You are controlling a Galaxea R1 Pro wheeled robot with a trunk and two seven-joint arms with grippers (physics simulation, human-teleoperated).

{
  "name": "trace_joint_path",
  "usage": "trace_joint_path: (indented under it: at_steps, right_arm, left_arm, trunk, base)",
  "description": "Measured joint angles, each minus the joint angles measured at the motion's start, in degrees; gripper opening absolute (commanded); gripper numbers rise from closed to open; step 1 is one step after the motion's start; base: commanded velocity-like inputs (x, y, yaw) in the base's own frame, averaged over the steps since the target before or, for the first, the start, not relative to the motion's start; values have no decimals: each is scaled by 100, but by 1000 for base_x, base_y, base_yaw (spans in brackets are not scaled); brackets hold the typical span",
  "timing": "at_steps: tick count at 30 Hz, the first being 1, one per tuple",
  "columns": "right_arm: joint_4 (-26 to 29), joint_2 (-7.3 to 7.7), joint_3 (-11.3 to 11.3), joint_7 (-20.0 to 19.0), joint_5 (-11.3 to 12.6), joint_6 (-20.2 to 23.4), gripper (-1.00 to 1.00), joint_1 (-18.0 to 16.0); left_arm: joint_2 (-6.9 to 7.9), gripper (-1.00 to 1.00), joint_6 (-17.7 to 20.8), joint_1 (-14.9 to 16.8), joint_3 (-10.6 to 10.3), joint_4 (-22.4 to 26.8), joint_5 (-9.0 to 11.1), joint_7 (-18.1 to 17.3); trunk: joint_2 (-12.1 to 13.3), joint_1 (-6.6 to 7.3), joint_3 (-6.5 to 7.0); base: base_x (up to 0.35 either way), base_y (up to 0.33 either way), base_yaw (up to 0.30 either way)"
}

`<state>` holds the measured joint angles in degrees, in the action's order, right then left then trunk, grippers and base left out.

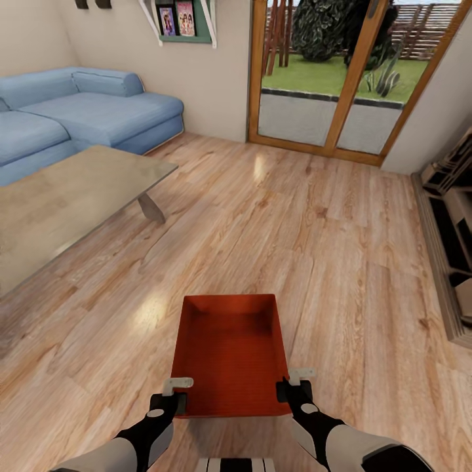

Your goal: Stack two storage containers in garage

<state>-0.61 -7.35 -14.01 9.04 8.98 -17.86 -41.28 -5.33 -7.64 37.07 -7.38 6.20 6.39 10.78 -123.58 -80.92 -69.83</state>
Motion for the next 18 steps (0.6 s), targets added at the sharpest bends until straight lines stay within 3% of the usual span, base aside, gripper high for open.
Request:
trace_joint_path:
  at_steps: [18]
  right_arm:
    - [-4, -11, -63, 4, 72, -11, -100, 2]
  left_arm:
    - [15, -100, -2, 0, 2, 0, -3, -24]
  trunk:
    - [722, 395, 323]
  base:
    - [0, 0, 0]
